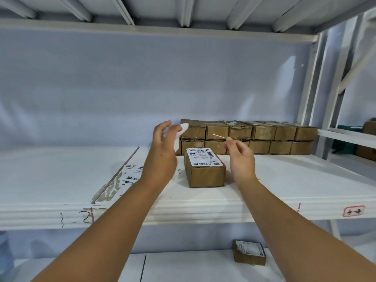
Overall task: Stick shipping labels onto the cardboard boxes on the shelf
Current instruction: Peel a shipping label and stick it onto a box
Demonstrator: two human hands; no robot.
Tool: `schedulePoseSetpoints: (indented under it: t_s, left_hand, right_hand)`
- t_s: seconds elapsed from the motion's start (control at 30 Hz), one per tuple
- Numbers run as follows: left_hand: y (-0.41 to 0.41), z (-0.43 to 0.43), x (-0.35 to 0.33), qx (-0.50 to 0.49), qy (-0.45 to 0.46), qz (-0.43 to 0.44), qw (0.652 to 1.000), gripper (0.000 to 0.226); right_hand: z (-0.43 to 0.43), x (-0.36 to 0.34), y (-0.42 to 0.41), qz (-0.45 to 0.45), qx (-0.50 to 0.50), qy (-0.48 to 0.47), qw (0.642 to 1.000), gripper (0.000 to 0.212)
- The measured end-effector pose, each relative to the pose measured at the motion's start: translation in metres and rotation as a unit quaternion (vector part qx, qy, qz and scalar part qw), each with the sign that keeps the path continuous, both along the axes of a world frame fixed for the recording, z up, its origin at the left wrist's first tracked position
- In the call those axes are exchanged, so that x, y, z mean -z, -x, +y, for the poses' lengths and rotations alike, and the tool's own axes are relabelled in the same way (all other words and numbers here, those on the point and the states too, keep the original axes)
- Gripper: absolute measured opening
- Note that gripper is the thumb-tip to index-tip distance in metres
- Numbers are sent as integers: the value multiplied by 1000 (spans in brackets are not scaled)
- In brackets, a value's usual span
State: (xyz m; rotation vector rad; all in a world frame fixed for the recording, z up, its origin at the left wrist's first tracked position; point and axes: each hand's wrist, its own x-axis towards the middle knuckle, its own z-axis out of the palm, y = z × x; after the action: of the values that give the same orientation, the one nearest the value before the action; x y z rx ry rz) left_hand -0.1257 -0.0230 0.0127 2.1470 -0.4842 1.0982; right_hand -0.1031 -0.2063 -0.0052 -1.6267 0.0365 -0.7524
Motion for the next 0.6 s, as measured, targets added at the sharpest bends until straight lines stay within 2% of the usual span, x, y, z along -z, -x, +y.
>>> schedulePoseSetpoints:
  t_s: [0.07, 0.1, 0.2, 0.3, 0.4, 0.5, 0.6]
  left_hand:
    - [8, -14, -2, 46, -37, 22, 998, 69]
    - [12, -20, -3, 70, -54, 26, 996, 76]
    - [20, -37, -5, 122, -90, 16, 988, 90]
    - [22, -49, -6, 131, -137, 1, 982, 90]
    - [23, -60, -3, 133, -200, -39, 970, 93]
    - [27, -75, -3, 133, -170, -44, 975, 96]
    - [23, -88, -3, 137, -132, -35, 981, 86]
  right_hand:
    - [0, -2, 6, -41, 37, -4, 998, 36]
    - [0, -4, 10, -51, 20, -22, 998, 36]
    - [-2, -15, 25, -9, -107, -94, 990, 35]
    - [-10, -25, 40, 57, -245, -139, 958, 38]
    - [-19, -29, 51, 44, -318, -195, 927, 31]
    - [-30, -32, 61, 11, -321, -221, 921, 6]
    - [-42, -32, 67, 9, -283, -202, 938, 20]
